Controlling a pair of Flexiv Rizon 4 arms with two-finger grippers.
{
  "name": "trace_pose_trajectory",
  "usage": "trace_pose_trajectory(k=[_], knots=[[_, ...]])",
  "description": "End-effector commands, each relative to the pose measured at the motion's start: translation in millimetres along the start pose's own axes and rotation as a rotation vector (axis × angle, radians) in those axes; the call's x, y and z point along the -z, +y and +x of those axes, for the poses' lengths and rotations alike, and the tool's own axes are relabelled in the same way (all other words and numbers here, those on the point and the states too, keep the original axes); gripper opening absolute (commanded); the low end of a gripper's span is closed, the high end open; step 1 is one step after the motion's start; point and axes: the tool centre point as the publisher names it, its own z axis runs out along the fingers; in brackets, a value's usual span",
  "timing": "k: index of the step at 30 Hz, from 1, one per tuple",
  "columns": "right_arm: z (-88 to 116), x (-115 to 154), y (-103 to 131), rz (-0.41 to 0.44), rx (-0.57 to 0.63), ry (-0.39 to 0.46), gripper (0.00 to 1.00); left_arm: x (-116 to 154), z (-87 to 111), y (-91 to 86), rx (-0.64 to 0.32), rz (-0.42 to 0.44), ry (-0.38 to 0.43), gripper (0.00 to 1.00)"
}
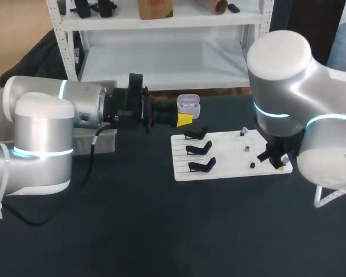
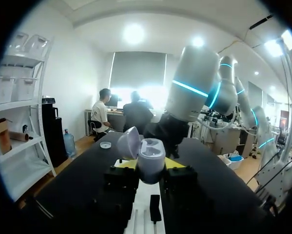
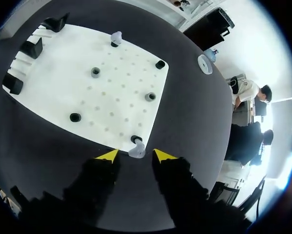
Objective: Pick up each earbud case from the left stands, insert the matching earbuds, close the lid, and place the case in the box.
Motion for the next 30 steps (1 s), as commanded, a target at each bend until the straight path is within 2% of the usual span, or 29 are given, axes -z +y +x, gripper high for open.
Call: trace_pose_trajectory(k=[1,6,15,17,18,20,25,30], knots=[[-2,-3,0,0.003,-0.007,0.003,0.38,0,0.5,0.6,-0.001,0.001,-0.002,0.00],[-3,-5,-1,-0.001,-0.025,0.005,0.36,0,0.5,0.6,-0.001,0.001,-0.002,0.00],[-7,-8,2,-0.004,-0.040,0.012,0.24,0,0.5,0.6,-0.001,0.001,-0.002,0.00],[-7,-8,2,-0.002,-0.043,0.015,0.11,0,0.5,0.6,-0.001,0.001,-0.002,0.00],[-7,-8,2,0.000,-0.046,0.016,0.10,0,0.5,0.6,-0.001,0.001,-0.002,0.00],[-6,-9,1,0.001,-0.050,0.017,0.00,0,0.5,0.6,-0.001,0.001,-0.002,0.00],[-5,-6,1,0.004,-0.055,0.028,0.00,0,0.5,0.6,-0.001,0.001,-0.002,0.00],[-2,22,-3,0.018,-0.073,0.029,0.00,0,0.5,0.6,-0.001,0.001,-0.002,0.00]])
